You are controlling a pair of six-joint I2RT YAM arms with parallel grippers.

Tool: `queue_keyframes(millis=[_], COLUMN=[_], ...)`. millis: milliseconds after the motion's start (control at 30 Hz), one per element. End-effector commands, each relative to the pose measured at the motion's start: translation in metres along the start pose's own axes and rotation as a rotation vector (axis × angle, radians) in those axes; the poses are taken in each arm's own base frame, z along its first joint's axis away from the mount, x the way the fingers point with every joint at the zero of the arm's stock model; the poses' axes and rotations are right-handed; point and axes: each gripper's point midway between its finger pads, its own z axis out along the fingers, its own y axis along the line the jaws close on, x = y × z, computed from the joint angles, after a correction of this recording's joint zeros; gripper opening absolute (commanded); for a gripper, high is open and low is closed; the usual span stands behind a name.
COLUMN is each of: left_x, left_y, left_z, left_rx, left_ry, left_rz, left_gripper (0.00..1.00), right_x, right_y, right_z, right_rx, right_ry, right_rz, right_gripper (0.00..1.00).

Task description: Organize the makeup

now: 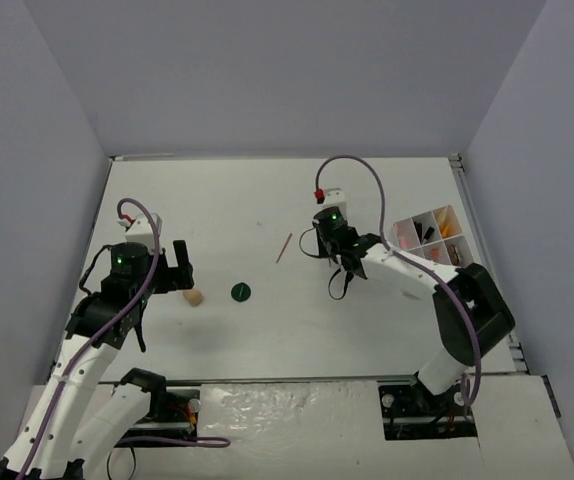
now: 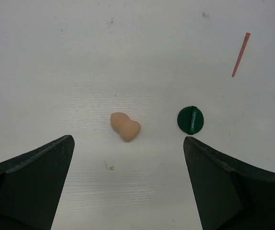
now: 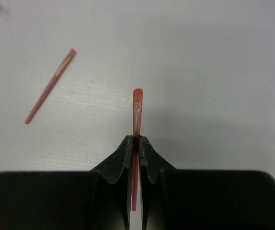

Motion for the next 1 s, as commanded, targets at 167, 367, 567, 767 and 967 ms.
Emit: queue_keyframes(millis=[167, 367, 567, 767, 967], left_x=[-0.016, -0.018, -0.018, -0.019, -0.020], left_y=[-0.001, -0.002, -0.002, -0.004, -0.008], left_z=[-0.002, -0.003, -0.004, -0.005, -0.008], left_rx=[0.004, 0.011, 0.016, 0.029, 0.050], left_ry=[-0.056, -0.063, -0.068, -0.074, -0.083], left_rz=[-0.012, -0.015, -0.013, -0.013, -0.016], left_gripper=[0.97, 0.97, 0.97, 0.97, 0.97], right_x=[-0.055, -0.051, -0.036, -0.024, -0.022], right_y=[-0.126, -0.185, -0.221, -0.243, -0.253], right_z=[-0.087, -0.132, -0.143, -0.137, -0.137], right_rx=[0.172, 0.367, 0.524, 0.627, 0.689], right_ry=[-0.453, -0.572, -0.632, -0.612, -0.598], right_rz=[0.132, 0.155, 0.204, 0.213, 0.194], right_gripper=[0.00, 0.00, 0.00, 0.00, 0.00])
